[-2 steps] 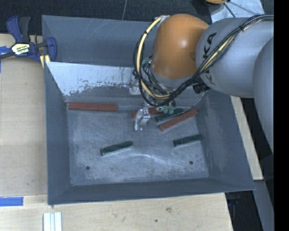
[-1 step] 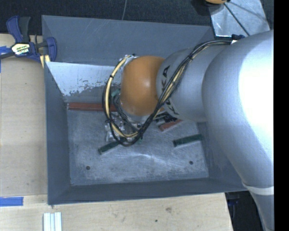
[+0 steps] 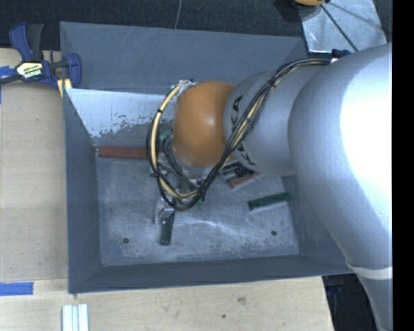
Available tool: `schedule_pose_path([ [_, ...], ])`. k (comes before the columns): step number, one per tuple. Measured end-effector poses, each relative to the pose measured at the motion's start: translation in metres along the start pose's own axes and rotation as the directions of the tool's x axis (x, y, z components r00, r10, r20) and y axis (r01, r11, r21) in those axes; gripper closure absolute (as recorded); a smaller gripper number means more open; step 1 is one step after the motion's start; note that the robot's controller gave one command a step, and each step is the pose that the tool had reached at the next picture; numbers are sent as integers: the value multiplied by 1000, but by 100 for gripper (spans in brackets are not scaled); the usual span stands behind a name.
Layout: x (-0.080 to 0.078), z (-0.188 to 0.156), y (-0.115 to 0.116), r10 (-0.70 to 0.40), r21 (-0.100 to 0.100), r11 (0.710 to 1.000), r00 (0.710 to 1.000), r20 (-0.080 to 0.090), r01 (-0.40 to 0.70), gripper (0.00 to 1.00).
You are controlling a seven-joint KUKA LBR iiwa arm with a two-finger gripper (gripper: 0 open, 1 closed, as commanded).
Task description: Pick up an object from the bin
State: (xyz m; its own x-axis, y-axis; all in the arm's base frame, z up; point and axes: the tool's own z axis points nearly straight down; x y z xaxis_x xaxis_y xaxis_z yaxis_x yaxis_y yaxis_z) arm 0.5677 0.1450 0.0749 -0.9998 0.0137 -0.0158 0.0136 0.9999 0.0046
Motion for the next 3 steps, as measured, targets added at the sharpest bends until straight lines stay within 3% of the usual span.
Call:
schedule_pose_path([
  [1,0,0,0,1,0,1000,1000,-1,-1,0],
  [2,27,-6,-63,-396,2,918,918,-8,396,100],
  [3,27,-6,-63,-397,2,918,918,-8,397,100],
])
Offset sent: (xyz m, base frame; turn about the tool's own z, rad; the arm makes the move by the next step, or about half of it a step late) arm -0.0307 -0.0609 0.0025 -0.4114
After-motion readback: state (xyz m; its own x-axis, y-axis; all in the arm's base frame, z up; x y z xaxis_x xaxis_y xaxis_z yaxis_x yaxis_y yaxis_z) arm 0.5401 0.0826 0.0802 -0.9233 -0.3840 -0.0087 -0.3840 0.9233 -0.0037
